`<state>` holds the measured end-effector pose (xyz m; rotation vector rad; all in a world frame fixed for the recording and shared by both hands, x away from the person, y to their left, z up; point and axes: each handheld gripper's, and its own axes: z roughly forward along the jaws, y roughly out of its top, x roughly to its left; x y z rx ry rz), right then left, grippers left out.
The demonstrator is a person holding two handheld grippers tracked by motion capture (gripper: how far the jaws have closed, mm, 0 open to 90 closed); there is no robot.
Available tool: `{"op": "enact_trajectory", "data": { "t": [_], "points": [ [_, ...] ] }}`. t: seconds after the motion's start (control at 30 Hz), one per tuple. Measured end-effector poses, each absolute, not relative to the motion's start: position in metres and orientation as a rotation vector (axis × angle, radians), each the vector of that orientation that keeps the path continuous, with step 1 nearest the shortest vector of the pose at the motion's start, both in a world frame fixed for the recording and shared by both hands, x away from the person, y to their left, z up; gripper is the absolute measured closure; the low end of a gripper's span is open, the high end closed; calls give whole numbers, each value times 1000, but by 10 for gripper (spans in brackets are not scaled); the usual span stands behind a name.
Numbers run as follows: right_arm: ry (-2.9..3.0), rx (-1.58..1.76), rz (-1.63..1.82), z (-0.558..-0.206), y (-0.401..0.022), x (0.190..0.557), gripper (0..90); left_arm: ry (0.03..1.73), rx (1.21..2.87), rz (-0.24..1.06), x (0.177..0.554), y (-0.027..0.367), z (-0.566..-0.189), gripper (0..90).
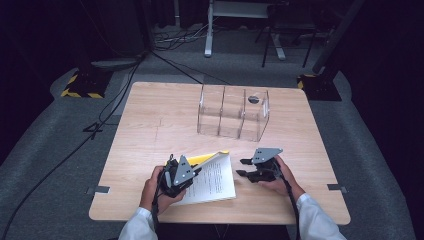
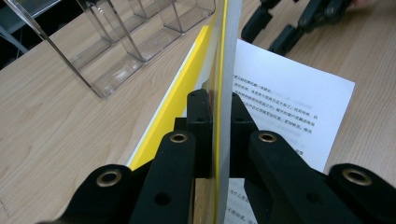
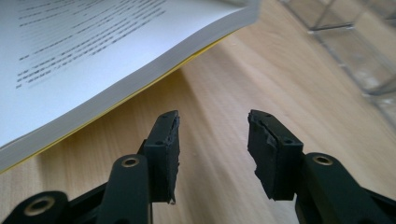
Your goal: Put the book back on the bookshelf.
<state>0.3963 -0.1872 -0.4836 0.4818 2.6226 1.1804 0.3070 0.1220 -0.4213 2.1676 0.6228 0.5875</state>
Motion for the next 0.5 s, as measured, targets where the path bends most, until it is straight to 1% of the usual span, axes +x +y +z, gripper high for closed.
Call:
{"op": "enact_trajectory", "data": {
  "t": [0.13,0.23,0.33,0.5],
  "points": [
    [2659,431,1155,-491,-176,394,533,621,2156,590,306,124,-420,842],
    [2669,421,1234,-493,-172,394,517,617,2142,587,306,124,-419,841],
    [2618,422,1354,-485,-172,391,514,606,2129,583,306,121,-420,842],
    [2509,472,1502,-470,-180,387,482,562,2038,518,305,112,-420,842]
  ]
}}
